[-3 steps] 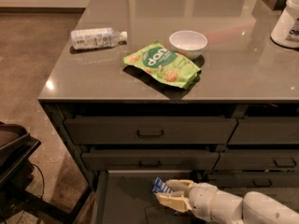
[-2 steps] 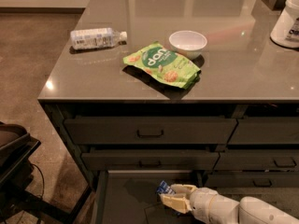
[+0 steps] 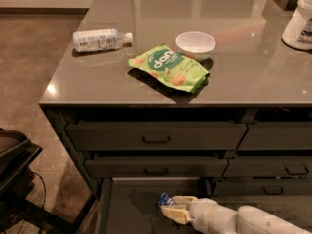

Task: Place rxbar blueberry into bottom drawer

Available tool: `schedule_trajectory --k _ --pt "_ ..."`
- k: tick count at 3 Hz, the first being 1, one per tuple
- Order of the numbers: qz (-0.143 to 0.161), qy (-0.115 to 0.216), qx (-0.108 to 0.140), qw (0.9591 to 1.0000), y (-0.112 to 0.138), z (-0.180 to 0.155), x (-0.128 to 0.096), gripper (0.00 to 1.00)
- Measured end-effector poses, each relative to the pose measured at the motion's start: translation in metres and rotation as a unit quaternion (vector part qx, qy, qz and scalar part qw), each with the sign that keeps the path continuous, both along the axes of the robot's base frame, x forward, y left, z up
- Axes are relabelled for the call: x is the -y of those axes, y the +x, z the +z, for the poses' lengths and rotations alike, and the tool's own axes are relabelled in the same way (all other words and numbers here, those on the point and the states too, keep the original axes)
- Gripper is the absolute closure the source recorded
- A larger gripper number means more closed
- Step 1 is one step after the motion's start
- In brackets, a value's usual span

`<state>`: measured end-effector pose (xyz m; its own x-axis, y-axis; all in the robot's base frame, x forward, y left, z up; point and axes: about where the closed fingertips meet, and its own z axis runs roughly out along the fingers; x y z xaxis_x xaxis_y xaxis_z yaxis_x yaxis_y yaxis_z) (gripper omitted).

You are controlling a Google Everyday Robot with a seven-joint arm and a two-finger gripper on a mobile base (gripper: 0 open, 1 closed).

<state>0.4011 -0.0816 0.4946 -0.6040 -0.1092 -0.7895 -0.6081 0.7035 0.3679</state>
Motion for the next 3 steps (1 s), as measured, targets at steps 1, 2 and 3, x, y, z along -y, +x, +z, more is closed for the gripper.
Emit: schedule_trajectory --k 1,2,3 --pt "-0.014 -0.007 -0.043 0.999 0.008 -0.062 -0.014 1.0" --pt "-0.035 -0.014 -0.097 0.9946 0.009 -0.133 -0.027 1.0" --pt "-0.035 -0.014 -0.097 0.9946 0.01 -0.133 -0.027 1.0"
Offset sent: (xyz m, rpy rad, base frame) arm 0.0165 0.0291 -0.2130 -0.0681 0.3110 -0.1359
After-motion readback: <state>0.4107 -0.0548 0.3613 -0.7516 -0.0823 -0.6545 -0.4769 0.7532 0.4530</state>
